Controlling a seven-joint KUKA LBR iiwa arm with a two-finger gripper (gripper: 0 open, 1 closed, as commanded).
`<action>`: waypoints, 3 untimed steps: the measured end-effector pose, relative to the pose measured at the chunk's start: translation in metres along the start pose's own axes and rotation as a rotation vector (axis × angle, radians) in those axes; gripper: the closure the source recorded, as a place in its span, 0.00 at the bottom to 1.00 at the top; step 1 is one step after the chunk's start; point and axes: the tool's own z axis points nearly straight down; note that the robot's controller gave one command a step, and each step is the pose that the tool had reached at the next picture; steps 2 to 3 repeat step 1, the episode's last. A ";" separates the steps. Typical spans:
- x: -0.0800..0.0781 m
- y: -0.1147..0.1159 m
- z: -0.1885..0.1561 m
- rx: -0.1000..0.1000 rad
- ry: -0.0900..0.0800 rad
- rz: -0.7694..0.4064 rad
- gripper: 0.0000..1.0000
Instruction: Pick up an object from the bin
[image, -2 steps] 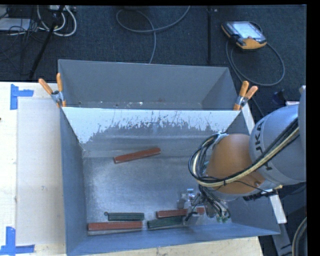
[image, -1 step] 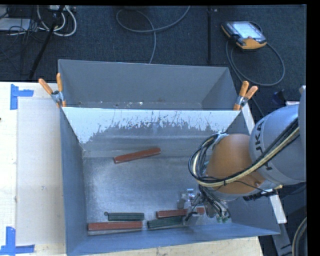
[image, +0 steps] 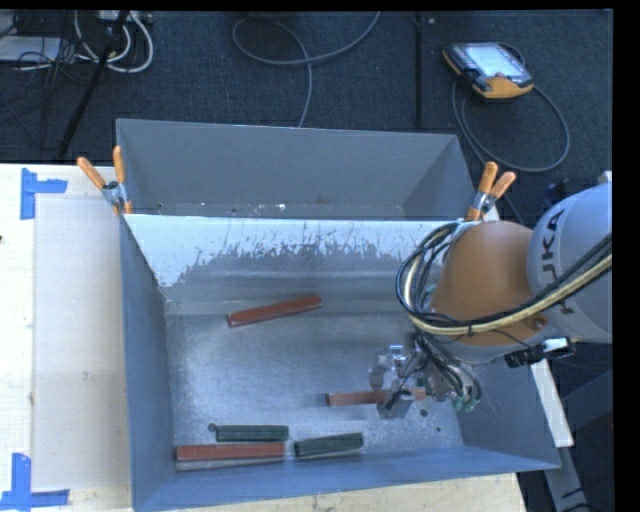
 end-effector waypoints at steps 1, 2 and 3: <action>0.016 -0.043 -0.074 0.000 -0.001 -0.032 1.00; 0.016 -0.043 -0.074 0.000 -0.001 -0.032 1.00; 0.016 -0.043 -0.074 0.000 -0.001 -0.032 1.00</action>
Offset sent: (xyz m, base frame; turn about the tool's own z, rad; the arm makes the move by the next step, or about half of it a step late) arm 0.0160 0.0008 0.1165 -0.0363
